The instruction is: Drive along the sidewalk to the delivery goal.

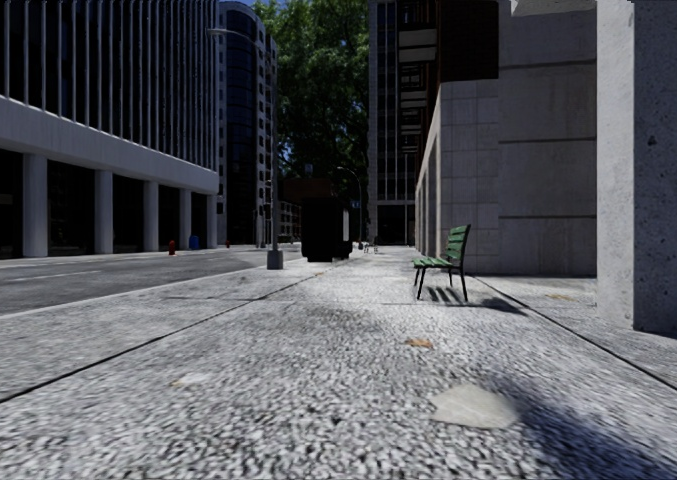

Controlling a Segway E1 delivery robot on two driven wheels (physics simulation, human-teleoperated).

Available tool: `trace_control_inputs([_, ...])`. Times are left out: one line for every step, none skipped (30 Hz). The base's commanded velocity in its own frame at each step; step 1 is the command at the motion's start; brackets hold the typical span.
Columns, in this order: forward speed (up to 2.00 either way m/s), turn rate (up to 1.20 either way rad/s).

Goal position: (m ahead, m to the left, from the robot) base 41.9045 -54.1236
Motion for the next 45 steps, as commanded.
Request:
trace_control_inputs([1.98, 0.00])
trace_control_inputs([1.98, 0.00])
trace_control_inputs([1.98, 0.00])
trace_control_inputs([1.98, 0.00])
trace_control_inputs([1.98, 0.00])
trace_control_inputs([1.98, 0.00])
trace_control_inputs([1.98, 0.00])
trace_control_inputs([1.98, 0.00])
trace_control_inputs([1.98, 0.00])
trace_control_inputs([1.98, 0.00])
trace_control_inputs([1.98, 0.00])
trace_control_inputs([1.98, 0.00])
trace_control_inputs([1.98, 0.00])
trace_control_inputs([1.98, 0.00])
trace_control_inputs([1.98, 0.00])
trace_control_inputs([1.98, 0.00])
trace_control_inputs([1.98, 0.00])
trace_control_inputs([1.98, 0.00])
trace_control_inputs([1.98, 0.00])
trace_control_inputs([1.99, 0.00])
trace_control_inputs([1.99, 0.00])
trace_control_inputs([1.99, 0.00])
trace_control_inputs([1.99, 0.00])
trace_control_inputs([1.99, 0.00])
trace_control_inputs([1.99, 0.00])
trace_control_inputs([1.99, 0.00])
trace_control_inputs([1.99, 0.00])
trace_control_inputs([1.99, 0.00])
trace_control_inputs([1.99, 0.00])
trace_control_inputs([1.99, 0.00])
trace_control_inputs([1.99, 0.00])
trace_control_inputs([1.99, 0.00])
trace_control_inputs([1.99, 0.00])
trace_control_inputs([1.99, 0.00])
trace_control_inputs([1.99, 0.00])
trace_control_inputs([1.99, 0.00])
trace_control_inputs([1.99, 0.00])
trace_control_inputs([1.99, 0.00])
trace_control_inputs([1.99, 0.00])
trace_control_inputs([1.99, 0.00])
trace_control_inputs([1.99, 0.00])
trace_control_inputs([1.99, 0.00])
trace_control_inputs([1.99, 0.00])
trace_control_inputs([1.99, 0.00])
trace_control_inputs([1.99, 0.00])
